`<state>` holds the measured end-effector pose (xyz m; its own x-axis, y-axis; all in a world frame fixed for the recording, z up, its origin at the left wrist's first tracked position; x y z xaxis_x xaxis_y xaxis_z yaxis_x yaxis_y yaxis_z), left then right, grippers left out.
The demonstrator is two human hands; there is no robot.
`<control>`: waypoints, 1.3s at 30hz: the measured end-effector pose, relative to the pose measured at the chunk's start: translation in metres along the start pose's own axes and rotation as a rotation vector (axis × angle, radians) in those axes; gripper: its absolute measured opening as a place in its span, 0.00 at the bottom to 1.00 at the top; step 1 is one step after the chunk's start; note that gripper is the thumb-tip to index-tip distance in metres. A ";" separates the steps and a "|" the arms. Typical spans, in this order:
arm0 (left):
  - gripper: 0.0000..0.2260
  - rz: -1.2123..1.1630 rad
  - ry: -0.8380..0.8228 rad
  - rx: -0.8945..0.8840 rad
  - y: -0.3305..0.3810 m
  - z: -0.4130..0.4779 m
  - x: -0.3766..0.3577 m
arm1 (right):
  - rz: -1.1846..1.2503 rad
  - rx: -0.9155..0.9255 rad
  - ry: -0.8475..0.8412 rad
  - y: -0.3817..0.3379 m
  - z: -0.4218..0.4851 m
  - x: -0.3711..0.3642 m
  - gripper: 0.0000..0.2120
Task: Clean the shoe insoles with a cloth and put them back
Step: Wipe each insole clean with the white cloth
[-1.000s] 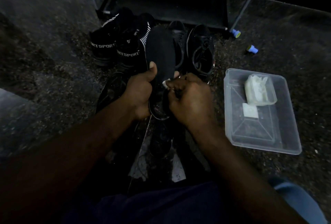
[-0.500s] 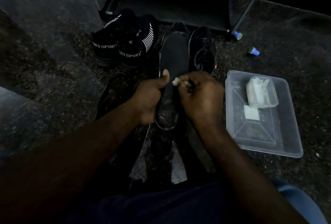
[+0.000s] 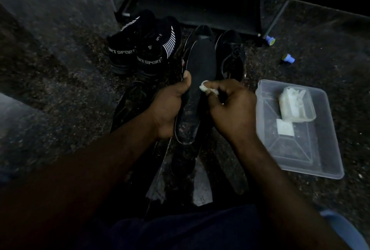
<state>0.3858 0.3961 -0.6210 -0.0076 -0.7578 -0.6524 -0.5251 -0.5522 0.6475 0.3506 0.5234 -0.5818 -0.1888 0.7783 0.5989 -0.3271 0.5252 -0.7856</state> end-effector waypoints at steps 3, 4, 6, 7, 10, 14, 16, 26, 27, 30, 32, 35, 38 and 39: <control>0.37 -0.028 -0.031 -0.015 0.000 0.004 0.003 | 0.017 0.020 0.004 -0.010 -0.006 -0.009 0.09; 0.38 -0.030 -0.028 -0.013 -0.001 0.007 0.007 | 0.017 0.033 0.001 -0.015 -0.009 -0.013 0.09; 0.41 -0.028 -0.026 0.010 -0.004 0.011 0.014 | 0.016 0.076 -0.011 -0.026 -0.014 -0.023 0.09; 0.42 -0.026 -0.015 0.021 -0.005 0.012 0.018 | 0.007 0.103 -0.011 -0.031 -0.016 -0.027 0.09; 0.43 0.017 0.011 0.038 -0.006 0.012 0.022 | -0.039 0.141 0.009 -0.033 -0.018 -0.028 0.08; 0.38 0.070 0.084 0.010 -0.016 0.015 0.019 | -0.116 0.031 0.101 -0.005 -0.009 -0.011 0.08; 0.37 0.085 0.094 -0.001 -0.020 0.015 0.018 | -0.056 -0.097 0.104 0.010 -0.005 -0.004 0.07; 0.32 0.242 0.233 0.016 -0.009 0.005 0.016 | -0.036 -0.116 0.026 0.004 -0.005 -0.014 0.06; 0.29 0.223 0.211 0.014 -0.009 0.004 0.012 | -0.070 -0.140 0.054 0.009 -0.004 -0.007 0.07; 0.22 0.195 0.137 0.028 -0.013 0.004 0.003 | -0.052 -0.206 0.080 0.020 -0.002 0.006 0.06; 0.23 0.170 0.115 0.036 -0.014 0.004 0.003 | -0.002 -0.239 0.078 0.021 -0.002 0.008 0.06; 0.29 0.189 0.089 0.041 -0.014 0.005 0.008 | 0.062 -0.220 0.017 0.011 -0.006 -0.004 0.06; 0.35 0.181 0.148 0.036 -0.014 0.006 0.021 | 0.054 -0.077 -0.058 -0.014 -0.014 -0.021 0.05; 0.39 0.164 0.148 0.048 -0.015 0.006 0.023 | 0.000 -0.035 -0.063 -0.018 -0.014 -0.023 0.05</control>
<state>0.3883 0.3892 -0.6483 0.0274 -0.8807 -0.4728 -0.5673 -0.4032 0.7180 0.3739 0.5009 -0.5842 -0.2474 0.7554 0.6067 -0.2950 0.5377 -0.7898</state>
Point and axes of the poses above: each hand's wrist, its own z-axis towards the middle knuckle, its own x-axis out of the back of the hand, y = z × x, the point moved 6 cm from there along z, towards the middle knuckle, and after that the axes turned 13 degrees about -y, right-handed, at the moved point
